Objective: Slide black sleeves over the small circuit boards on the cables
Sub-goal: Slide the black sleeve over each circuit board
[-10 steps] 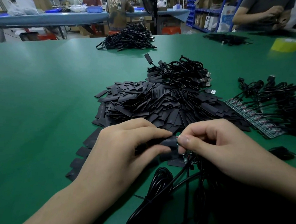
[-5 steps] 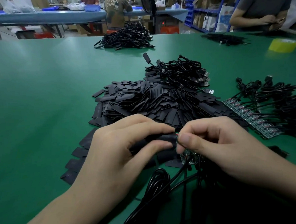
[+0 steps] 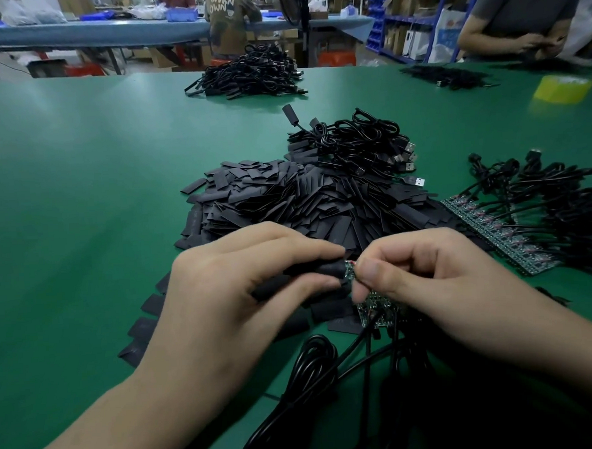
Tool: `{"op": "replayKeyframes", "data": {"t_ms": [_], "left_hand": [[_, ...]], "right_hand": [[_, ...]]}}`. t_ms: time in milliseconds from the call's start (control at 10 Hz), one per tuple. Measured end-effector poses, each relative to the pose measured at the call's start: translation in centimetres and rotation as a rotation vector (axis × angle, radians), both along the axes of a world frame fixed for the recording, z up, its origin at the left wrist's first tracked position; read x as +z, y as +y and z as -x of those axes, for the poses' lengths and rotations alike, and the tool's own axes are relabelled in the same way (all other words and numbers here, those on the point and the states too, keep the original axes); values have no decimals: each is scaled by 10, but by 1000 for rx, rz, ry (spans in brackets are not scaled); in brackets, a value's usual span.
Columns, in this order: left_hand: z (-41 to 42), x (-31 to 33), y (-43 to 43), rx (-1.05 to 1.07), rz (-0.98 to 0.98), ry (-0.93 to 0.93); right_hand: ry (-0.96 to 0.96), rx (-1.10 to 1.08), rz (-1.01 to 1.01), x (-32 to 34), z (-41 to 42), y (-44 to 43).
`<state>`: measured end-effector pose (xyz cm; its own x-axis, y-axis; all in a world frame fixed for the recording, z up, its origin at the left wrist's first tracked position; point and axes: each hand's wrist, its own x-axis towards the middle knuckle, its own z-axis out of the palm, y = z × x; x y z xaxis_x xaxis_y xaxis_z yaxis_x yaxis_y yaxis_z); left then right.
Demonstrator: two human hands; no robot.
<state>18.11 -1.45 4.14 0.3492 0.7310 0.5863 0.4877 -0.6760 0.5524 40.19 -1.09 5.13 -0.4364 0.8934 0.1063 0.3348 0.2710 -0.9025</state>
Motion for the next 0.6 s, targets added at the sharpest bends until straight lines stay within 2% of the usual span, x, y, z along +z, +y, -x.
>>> {"op": "replayKeyframes", "data": {"t_ms": [400,600], "left_hand": [[-4,-2,1,-65,-28,-34],[-4,1,6,25,-31,-55]], "right_hand": [[-9,42,23,-4,4,-3],[43,-69,-70,-2,0,-2]]}}
